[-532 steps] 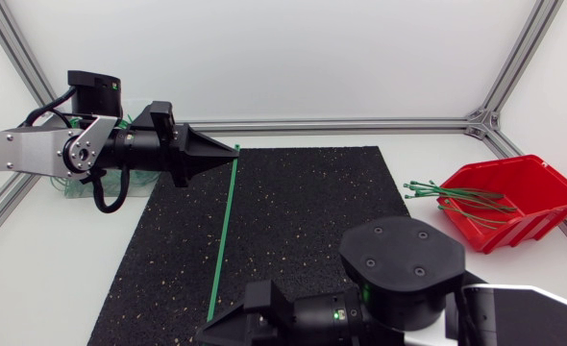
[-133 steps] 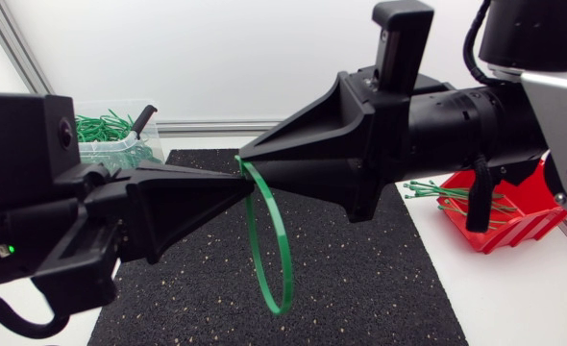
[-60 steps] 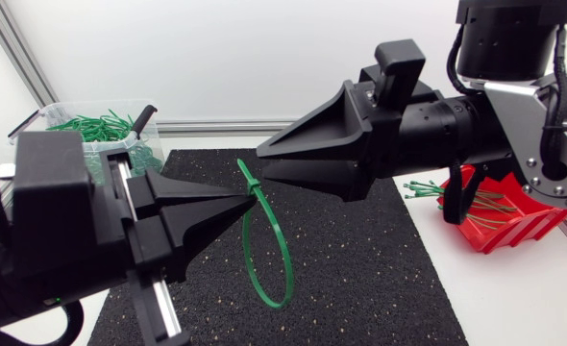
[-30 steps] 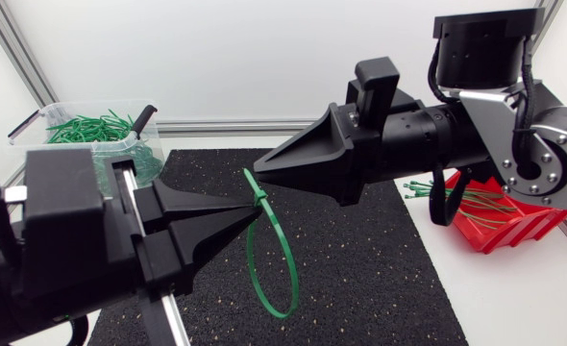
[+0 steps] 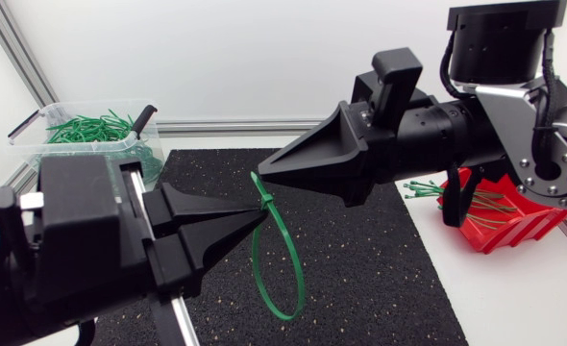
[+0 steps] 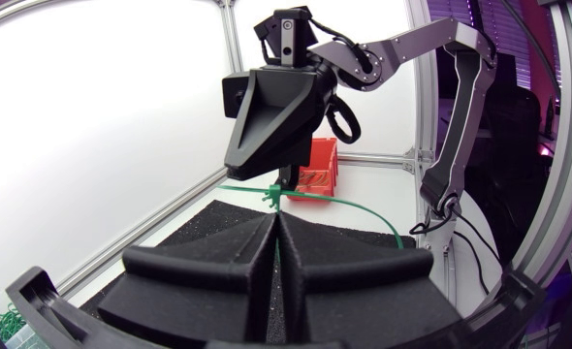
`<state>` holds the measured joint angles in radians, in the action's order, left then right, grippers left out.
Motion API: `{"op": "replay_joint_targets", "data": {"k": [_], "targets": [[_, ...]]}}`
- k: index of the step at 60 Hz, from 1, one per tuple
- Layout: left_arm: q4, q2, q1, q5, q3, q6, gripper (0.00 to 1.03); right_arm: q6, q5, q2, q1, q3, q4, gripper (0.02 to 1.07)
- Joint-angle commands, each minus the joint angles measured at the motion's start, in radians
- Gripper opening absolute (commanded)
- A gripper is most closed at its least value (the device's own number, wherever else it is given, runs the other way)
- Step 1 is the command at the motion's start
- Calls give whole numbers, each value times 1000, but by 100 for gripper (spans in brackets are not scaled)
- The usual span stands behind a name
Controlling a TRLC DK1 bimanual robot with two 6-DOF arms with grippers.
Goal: Take a green cable tie from the red box, thread the tail through the head to close it, then place it in the transparent bin on the left.
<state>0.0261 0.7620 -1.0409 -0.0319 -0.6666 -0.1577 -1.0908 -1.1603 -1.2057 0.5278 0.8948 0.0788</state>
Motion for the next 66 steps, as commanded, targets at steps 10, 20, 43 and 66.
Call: {"op": "replay_joint_targets", "data": {"k": [10,20,43,66], "targets": [[-3,-15,-19,-6,18,4,4,28,-50,-2,-8,-7,-11,27],[-9,-15,-16,-8,21,4,4,39,-56,-5,3,-5,-31,27],[-20,-6,-13,-8,16,0,4,65,-58,-41,-15,0,-42,30],[-28,5,-13,-8,18,-2,4,66,-65,-35,-3,10,-54,30]]}}
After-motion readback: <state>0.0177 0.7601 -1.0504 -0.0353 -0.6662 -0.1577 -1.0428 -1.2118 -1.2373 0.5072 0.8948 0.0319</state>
